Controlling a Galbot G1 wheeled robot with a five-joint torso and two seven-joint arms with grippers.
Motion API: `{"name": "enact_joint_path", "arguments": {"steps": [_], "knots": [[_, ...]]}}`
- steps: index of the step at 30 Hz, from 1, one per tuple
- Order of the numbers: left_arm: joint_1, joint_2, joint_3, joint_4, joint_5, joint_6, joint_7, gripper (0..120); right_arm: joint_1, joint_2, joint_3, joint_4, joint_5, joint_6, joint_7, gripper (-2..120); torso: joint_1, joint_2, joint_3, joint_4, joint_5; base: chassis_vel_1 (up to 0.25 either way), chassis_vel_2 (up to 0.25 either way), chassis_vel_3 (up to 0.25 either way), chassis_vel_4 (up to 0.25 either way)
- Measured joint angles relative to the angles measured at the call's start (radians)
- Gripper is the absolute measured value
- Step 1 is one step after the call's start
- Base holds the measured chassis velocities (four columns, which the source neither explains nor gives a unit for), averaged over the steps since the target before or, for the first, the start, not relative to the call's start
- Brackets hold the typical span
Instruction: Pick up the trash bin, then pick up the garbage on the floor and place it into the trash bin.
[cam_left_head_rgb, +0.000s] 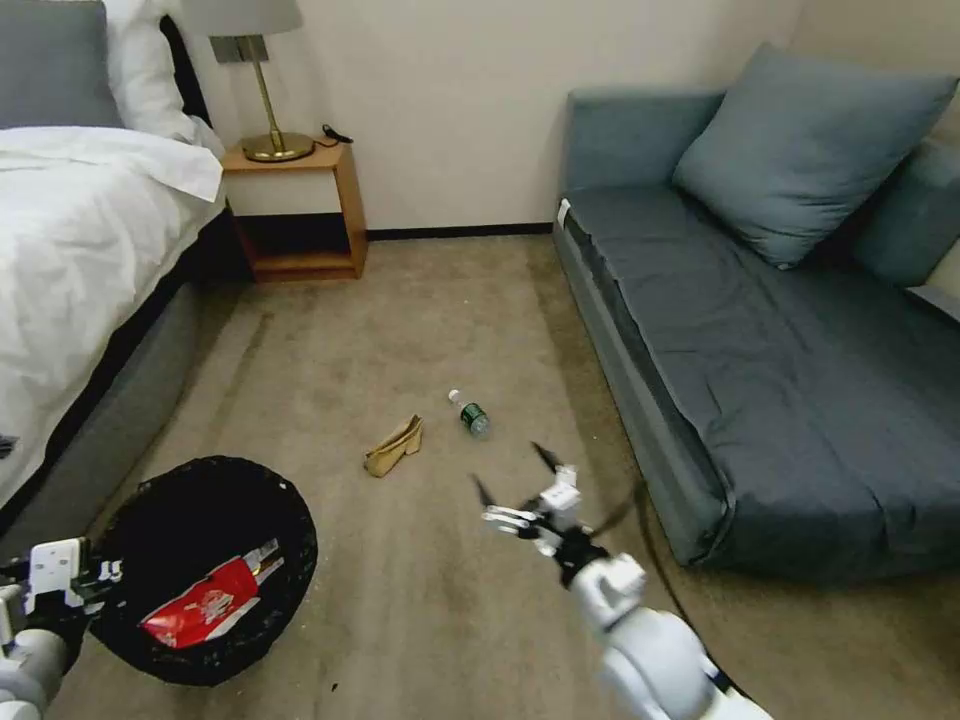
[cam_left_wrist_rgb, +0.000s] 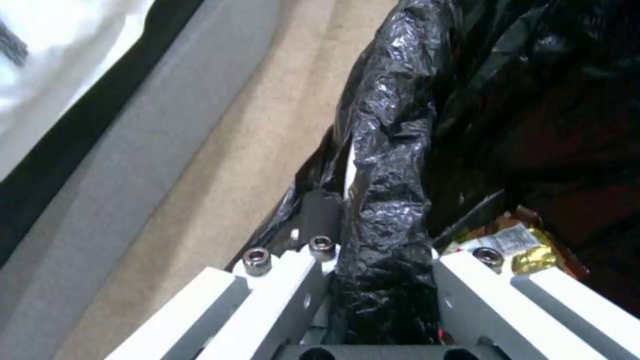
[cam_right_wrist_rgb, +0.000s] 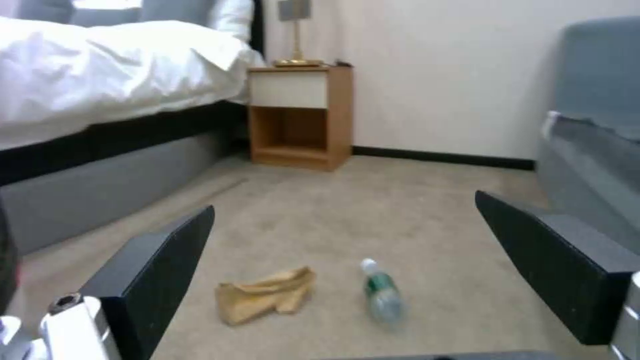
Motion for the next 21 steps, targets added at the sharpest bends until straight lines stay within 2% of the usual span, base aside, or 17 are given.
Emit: {"name": "enact_joint_path", "arguments": {"steps": [5,11,21], "knots": [[0.013,-0.009,-0.005,0.005,-0.012,0.000,0.000,3,-0.087,0.044,0.076,-0.013,-0.033,0.057,-0.013,100,0.000,0.000,0.000,0.0001,-0.0001,0.000,0.000,0.000,0.000],[0.012,-0.003,-0.022,0.019,-0.011,0.002,-0.001,3,-0.123,0.060,0.101,-0.036,-0.049,0.104,-0.019,100,0.000,0.000,0.000,0.0002,-0.0003,0.000,0.000,0.000,0.000],[0.014,0.001,-0.016,0.017,-0.002,0.005,-0.001,3,-0.114,0.078,0.071,-0.054,-0.076,0.083,0.016,100,0.000,0.000,0.000,0.0003,-0.0004,-0.006,0.007,0.004,-0.003]]}}
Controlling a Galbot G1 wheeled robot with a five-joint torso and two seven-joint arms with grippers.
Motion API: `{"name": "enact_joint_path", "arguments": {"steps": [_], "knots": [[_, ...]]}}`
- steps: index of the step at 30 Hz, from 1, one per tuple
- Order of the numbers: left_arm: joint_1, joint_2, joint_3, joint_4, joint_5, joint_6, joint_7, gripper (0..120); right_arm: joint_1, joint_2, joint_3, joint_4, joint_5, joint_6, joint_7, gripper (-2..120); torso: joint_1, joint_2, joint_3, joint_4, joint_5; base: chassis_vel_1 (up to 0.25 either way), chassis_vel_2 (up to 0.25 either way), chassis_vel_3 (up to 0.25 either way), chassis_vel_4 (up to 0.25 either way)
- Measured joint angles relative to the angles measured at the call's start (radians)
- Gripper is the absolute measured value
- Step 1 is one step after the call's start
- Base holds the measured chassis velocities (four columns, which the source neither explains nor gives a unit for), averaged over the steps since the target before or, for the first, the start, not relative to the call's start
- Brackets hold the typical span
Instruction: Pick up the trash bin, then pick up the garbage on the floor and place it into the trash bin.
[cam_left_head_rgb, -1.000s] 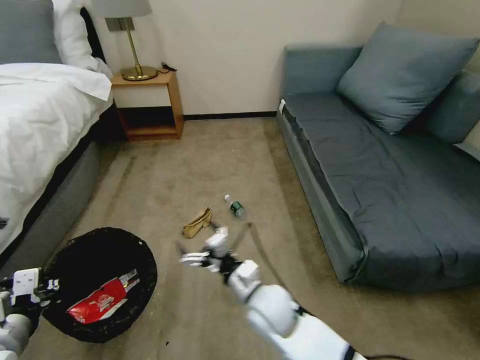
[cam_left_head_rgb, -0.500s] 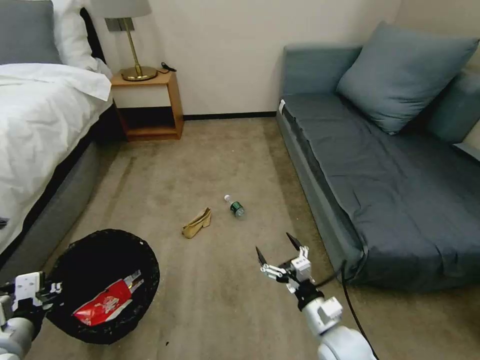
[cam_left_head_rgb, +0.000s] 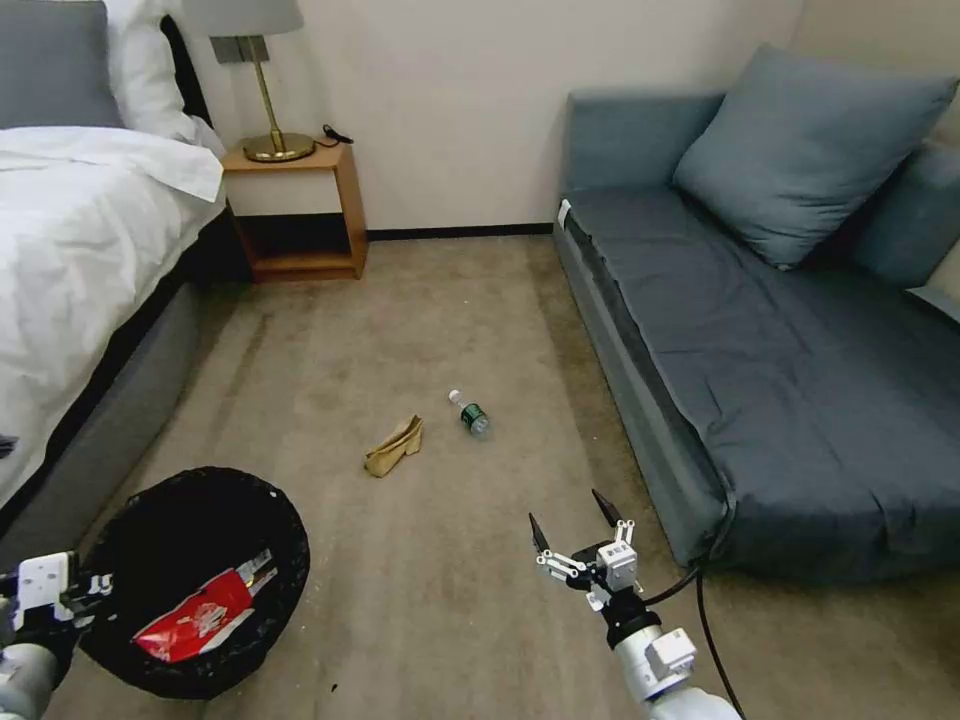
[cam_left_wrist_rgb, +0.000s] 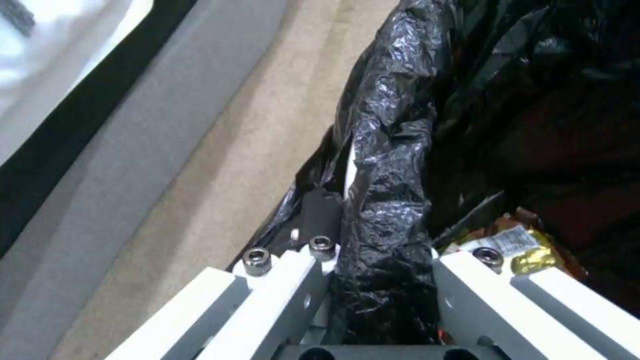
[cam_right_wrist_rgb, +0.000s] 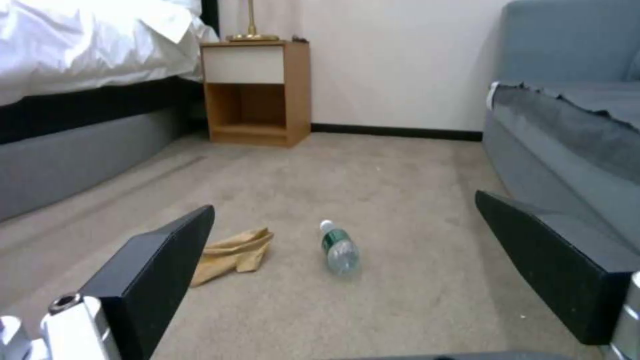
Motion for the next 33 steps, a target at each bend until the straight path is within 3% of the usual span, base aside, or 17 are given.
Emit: {"name": "enact_joint_path", "arguments": {"steps": [17,33], "knots": [[-0.004,0.009,0.021,0.023,0.026,-0.011,0.000,3,0.028,-0.010,-0.039,-0.008,-0.030,-0.028,-0.006,100,0.000,0.000,0.000,-0.0001,0.0000,-0.102,0.109,0.101,-0.111],[-0.006,0.008,-0.012,0.029,0.019,-0.013,0.002,3,0.047,-0.007,-0.060,-0.030,-0.043,-0.045,-0.006,100,0.000,0.000,0.000,-0.0002,-0.0001,-0.106,0.104,0.106,-0.107]]}}
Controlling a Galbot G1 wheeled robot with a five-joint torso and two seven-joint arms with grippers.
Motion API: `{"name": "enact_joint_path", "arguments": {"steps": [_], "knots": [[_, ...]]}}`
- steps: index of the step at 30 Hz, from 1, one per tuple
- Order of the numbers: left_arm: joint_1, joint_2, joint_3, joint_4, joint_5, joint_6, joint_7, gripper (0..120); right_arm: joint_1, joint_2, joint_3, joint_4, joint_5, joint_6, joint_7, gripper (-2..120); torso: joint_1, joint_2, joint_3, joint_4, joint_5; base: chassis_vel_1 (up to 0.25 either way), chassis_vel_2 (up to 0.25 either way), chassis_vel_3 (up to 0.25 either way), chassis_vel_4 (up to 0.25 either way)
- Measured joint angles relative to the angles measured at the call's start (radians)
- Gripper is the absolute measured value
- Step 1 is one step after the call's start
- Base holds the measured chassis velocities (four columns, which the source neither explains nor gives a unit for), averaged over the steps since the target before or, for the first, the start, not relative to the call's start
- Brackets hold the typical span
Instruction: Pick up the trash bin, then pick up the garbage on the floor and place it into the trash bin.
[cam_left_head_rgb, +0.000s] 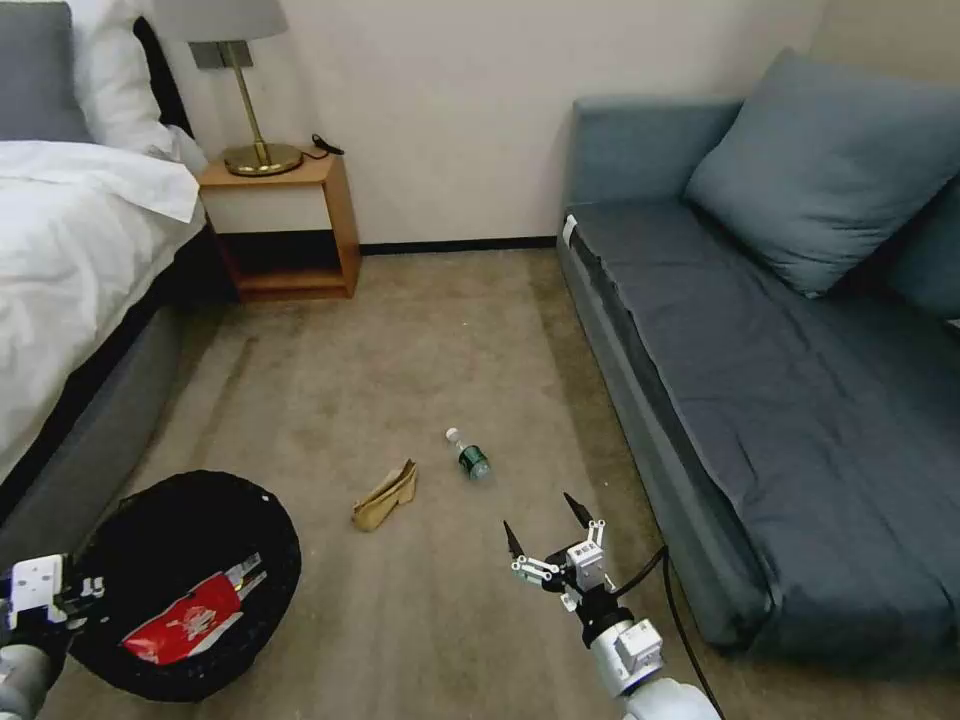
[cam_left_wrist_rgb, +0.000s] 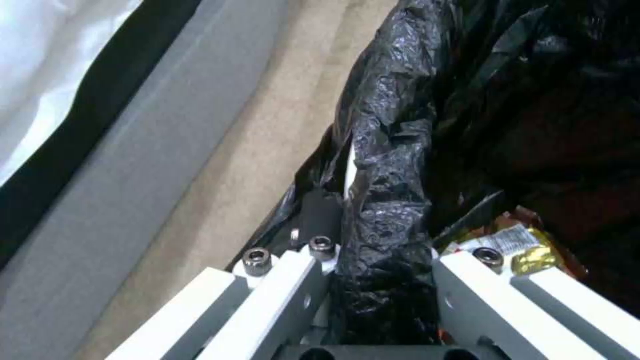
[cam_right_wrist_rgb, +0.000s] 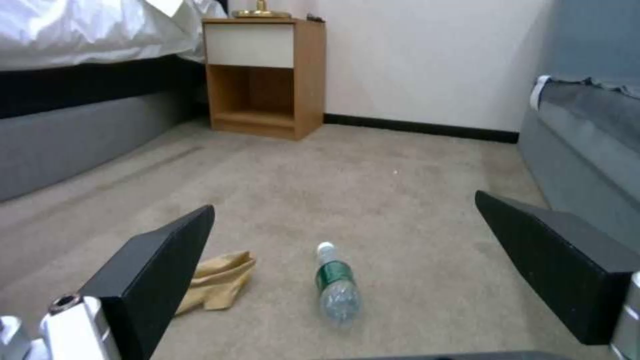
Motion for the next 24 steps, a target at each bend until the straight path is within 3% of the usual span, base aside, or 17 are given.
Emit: {"name": "enact_joint_path", "arguments": {"steps": [14,24], "knots": [[0.012,-0.010,-0.032,0.004,-0.001,-0.007,0.003,3,0.008,-0.005,-0.022,-0.016,-0.020,-0.008,0.000,100,0.000,0.000,0.000,0.0001,0.0003,-0.150,0.149,0.151,-0.145],[0.017,-0.010,-0.029,0.007,0.018,-0.016,0.002,3,0.028,-0.015,-0.048,-0.044,-0.015,-0.021,0.001,100,0.000,0.000,0.000,-0.0001,0.0000,-0.170,0.161,0.158,-0.163]]}}
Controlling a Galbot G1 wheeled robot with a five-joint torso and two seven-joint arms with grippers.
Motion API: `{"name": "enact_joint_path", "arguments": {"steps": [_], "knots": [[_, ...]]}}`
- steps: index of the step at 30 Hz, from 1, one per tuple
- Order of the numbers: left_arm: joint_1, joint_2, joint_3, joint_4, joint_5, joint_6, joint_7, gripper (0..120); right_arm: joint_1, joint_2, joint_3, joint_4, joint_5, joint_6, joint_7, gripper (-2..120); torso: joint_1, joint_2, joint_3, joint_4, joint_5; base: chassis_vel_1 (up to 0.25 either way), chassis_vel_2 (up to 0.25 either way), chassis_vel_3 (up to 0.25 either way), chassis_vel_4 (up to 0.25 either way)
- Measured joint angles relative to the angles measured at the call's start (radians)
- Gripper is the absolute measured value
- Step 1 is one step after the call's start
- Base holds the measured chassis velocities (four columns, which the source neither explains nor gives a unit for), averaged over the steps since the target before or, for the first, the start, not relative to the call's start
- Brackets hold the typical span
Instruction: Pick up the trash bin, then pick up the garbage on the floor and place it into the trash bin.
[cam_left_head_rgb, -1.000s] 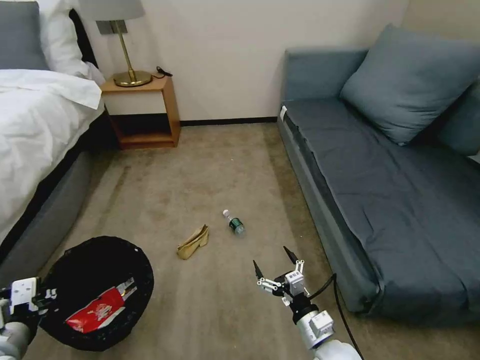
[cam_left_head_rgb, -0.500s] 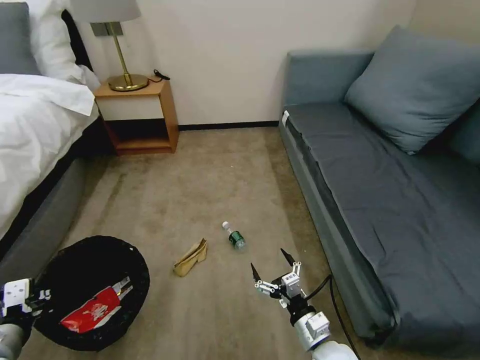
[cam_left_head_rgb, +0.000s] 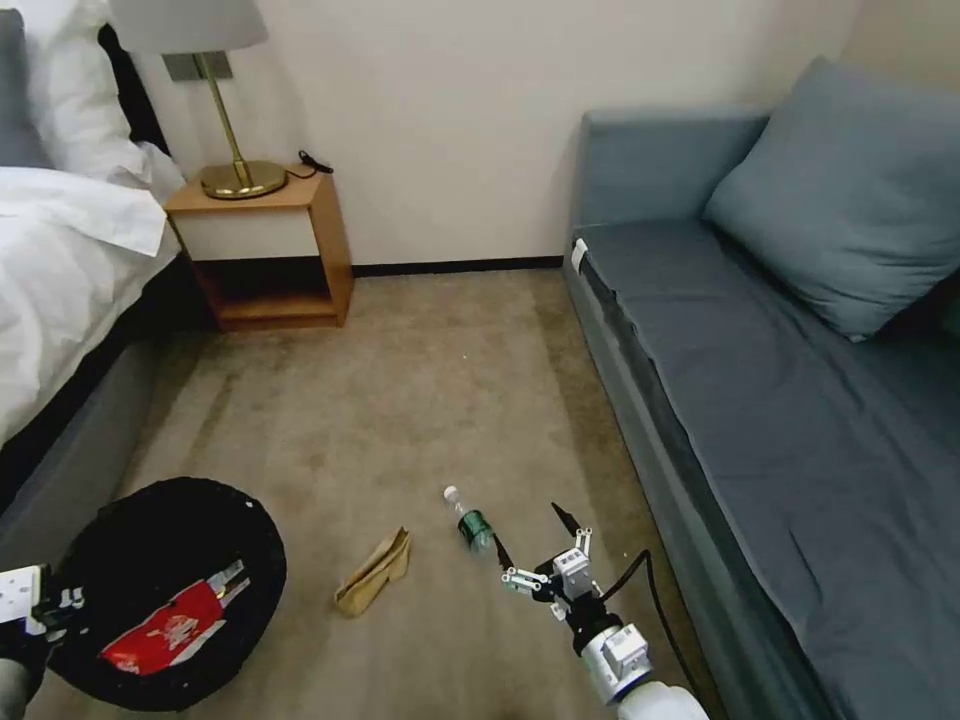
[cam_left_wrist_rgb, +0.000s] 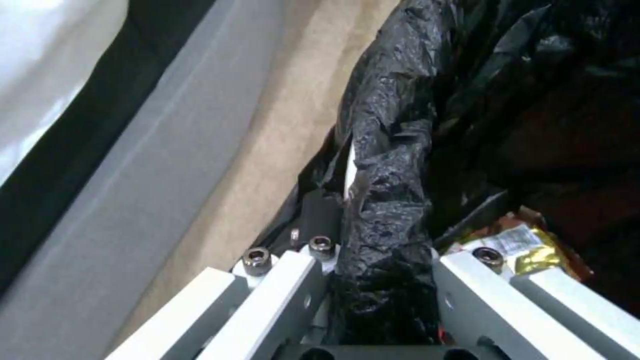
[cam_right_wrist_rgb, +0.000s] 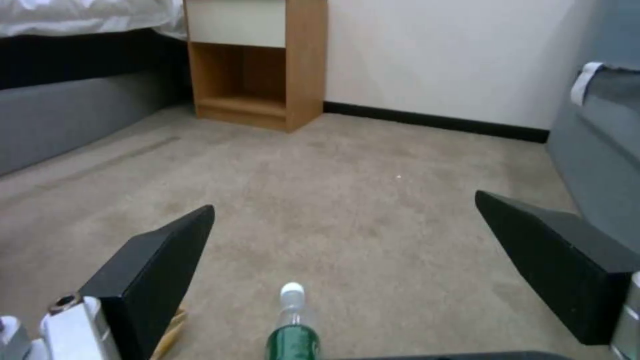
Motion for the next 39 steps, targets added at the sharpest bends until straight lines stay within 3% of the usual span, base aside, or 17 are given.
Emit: {"name": "enact_joint_path", "arguments": {"steps": [11,15,16,19,21,25,29,39], "knots": [[-0.001,-0.001,-0.010,0.002,0.000,0.001,0.000,3,0.056,-0.027,-0.073,-0.031,0.019,-0.080,0.020,100,0.000,0.000,0.000,0.0000,-0.0003,-0.153,0.161,0.156,-0.159],[0.000,-0.002,-0.014,0.002,0.000,0.001,0.000,3,0.123,-0.058,-0.148,-0.038,0.121,-0.222,0.023,100,0.000,0.000,0.000,0.0000,0.0000,-0.106,0.113,0.119,-0.116],[0.000,-0.002,-0.014,0.002,0.000,0.001,0.000,3,0.123,-0.058,-0.148,-0.038,0.121,-0.222,0.023,100,0.000,0.000,0.000,0.0000,0.0000,-0.093,0.089,0.092,-0.064],[0.005,-0.005,-0.016,0.002,0.000,0.002,-0.001,3,0.197,-0.076,-0.219,-0.059,0.218,-0.381,0.010,100,0.000,0.000,0.000,0.0001,0.0000,-0.037,0.018,0.039,-0.033],[0.006,-0.006,-0.016,0.002,0.000,0.002,-0.001,3,0.216,-0.077,-0.234,-0.067,0.234,-0.411,0.007,100,0.000,0.000,0.000,0.0001,0.0000,0.000,0.000,0.000,0.000],[0.012,-0.009,-0.016,0.000,0.004,0.002,-0.001,3,0.324,-0.062,-0.312,-0.144,0.290,-0.556,0.011,100,0.000,0.000,0.000,0.0003,-0.0001,0.000,0.000,0.000,0.000],[0.015,-0.010,-0.016,-0.010,0.005,0.002,-0.001,3,0.397,-0.033,-0.346,-0.237,0.301,-0.621,0.037,100,0.000,0.000,0.000,0.0002,-0.0001,0.000,0.000,0.000,0.000],[0.016,-0.017,-0.018,-0.021,0.006,0.003,-0.001,3,0.466,0.015,-0.370,-0.388,0.325,-0.683,0.062,100,0.000,0.000,0.000,0.0001,-0.0001,0.000,0.000,0.000,0.000]]}}
